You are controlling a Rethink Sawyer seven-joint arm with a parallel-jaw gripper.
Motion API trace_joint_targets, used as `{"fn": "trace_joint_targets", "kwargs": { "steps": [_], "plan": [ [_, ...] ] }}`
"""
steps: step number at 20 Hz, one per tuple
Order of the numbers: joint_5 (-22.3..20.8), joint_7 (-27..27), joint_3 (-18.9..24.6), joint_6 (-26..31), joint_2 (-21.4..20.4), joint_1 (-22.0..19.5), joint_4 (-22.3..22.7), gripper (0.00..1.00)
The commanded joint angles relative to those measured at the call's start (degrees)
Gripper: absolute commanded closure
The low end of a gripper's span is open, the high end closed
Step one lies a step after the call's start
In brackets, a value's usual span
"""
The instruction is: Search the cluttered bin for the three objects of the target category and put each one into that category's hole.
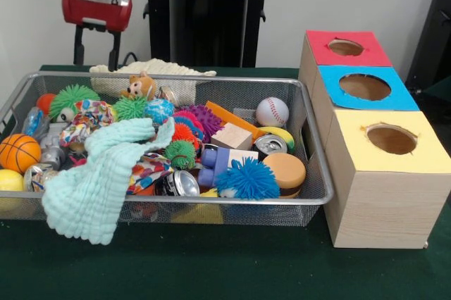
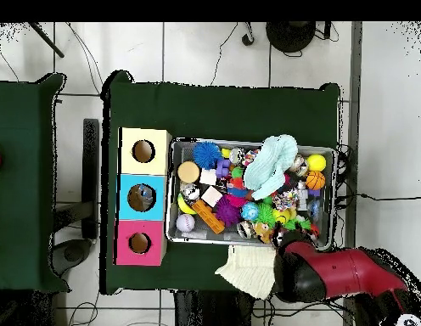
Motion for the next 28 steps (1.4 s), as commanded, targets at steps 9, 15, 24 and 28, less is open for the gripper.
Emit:
{"fn": "trace_joint_targets", "kwargs": {
  "steps": [9, 15, 24, 28],
  "plan": [
    [-7.82, -7.03, 7.03, -3.81, 5.11, -4.72, -9.06, 0.0],
    [-10.02, -8.01, 8.45, -4.33, 7.4, -6.62, -11.33, 0.0],
    [-14.82, -7.24, 8.37, -6.7, 11.21, -9.04, -14.04, 0.0],
    [-17.14, -7.96, 9.52, -7.58, 13.52, -11.43, -14.97, 0.0]
  ]
}}
